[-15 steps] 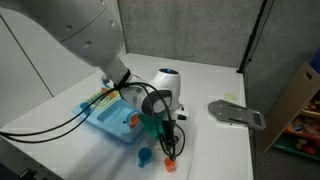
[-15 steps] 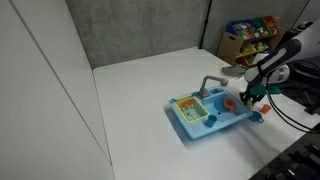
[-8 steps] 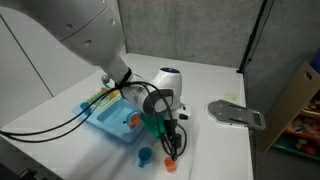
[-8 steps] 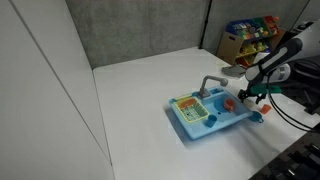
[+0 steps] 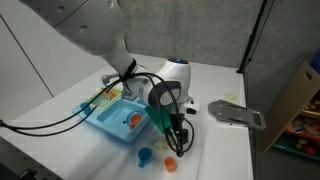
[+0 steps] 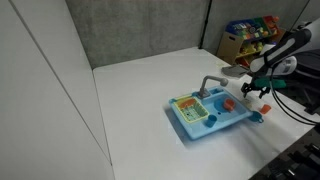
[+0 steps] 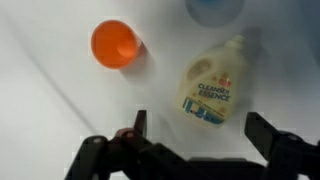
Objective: Move the bottle from the sink to the table
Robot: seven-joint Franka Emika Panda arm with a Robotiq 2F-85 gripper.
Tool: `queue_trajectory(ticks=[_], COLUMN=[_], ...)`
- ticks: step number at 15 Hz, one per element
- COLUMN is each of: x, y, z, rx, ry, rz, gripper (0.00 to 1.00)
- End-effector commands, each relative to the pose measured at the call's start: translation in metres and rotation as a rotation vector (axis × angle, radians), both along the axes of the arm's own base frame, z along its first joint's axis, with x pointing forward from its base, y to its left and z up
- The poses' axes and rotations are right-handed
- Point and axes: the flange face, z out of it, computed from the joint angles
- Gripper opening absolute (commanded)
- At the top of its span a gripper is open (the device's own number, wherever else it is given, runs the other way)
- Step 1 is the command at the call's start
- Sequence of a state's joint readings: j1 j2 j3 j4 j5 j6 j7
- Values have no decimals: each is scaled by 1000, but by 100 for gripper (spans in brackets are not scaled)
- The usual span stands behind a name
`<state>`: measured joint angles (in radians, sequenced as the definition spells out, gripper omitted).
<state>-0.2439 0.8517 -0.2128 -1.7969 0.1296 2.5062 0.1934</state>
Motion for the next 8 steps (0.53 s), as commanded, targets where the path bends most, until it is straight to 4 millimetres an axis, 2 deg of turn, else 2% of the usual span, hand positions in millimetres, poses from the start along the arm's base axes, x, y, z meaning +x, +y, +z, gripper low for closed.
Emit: queue_trajectory(ticks=[1, 4, 8], x=[-4, -7, -10], y=[6, 15, 38], z=[29, 49, 74], rx=[4, 0, -21], ry=[32, 58, 96], rz=[-6, -3, 24], gripper=[100, 100, 100])
